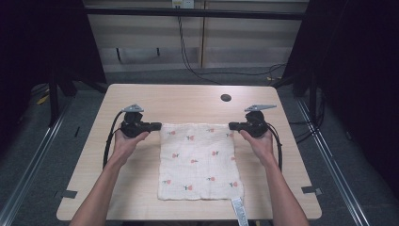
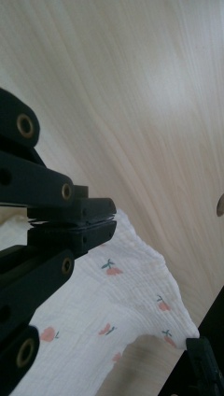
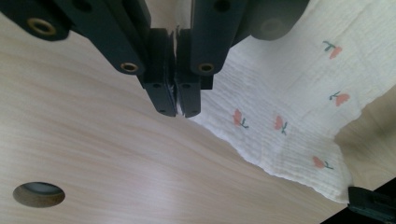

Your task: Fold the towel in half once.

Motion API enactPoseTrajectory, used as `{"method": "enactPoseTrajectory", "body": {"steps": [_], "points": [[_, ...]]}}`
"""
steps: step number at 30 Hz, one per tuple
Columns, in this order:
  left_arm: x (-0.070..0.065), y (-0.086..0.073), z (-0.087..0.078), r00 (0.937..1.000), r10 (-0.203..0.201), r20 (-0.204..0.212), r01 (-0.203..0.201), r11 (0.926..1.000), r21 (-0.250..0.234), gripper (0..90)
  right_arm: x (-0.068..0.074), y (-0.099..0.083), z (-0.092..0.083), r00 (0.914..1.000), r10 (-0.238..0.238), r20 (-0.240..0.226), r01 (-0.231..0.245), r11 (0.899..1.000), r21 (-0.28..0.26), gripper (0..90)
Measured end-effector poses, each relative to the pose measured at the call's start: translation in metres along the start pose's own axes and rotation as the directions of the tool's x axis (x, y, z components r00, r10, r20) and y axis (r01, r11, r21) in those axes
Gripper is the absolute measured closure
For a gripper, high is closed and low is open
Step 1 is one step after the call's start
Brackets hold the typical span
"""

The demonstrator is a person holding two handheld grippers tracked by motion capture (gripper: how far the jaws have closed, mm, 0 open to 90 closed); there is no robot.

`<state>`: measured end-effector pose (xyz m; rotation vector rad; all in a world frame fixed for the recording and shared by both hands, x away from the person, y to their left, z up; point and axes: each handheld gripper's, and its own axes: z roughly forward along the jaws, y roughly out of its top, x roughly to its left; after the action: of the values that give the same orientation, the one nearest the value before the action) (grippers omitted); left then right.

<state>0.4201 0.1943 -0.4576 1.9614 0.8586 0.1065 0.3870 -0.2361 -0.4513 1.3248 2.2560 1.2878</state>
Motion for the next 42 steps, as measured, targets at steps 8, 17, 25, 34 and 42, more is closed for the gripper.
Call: {"method": "enactPoseTrajectory", "body": {"steps": [8,17,25,34,42], "points": [[-0.008,-0.006,-0.016,0.9994,0.031,0.014,-0.031,0.9994,-0.018,88.1,0.011,-0.011,-0.016,0.9992,-0.025,-0.03,0.025,1.0,-0.008,86.9],[-0.029,-0.003,-0.032,0.9967,0.072,0.036,-0.071,0.9962,-0.05,88.1,0.021,-0.01,-0.028,0.998,-0.034,-0.053,0.033,0.999,-0.021,86.9],[-0.041,-0.004,-0.044,0.9933,0.11,0.035,-0.108,0.9932,-0.043,88.2,0.026,-0.009,-0.047,0.9973,-0.038,-0.063,0.036,0.999,-0.031,86.9],[-0.06,-0.013,-0.055,0.9877,0.154,0.028,-0.153,0.9872,-0.046,88.2,0.039,-0.02,-0.061,0.9946,-0.067,-0.079,0.067,0.998,-0.007,86.9],[-0.073,-0.018,-0.069,0.9829,0.179,0.044,-0.176,0.9824,-0.064,88.2,0.048,-0.023,-0.08,0.9932,-0.083,-0.082,0.08,0.996,-0.034,86.9]]}}
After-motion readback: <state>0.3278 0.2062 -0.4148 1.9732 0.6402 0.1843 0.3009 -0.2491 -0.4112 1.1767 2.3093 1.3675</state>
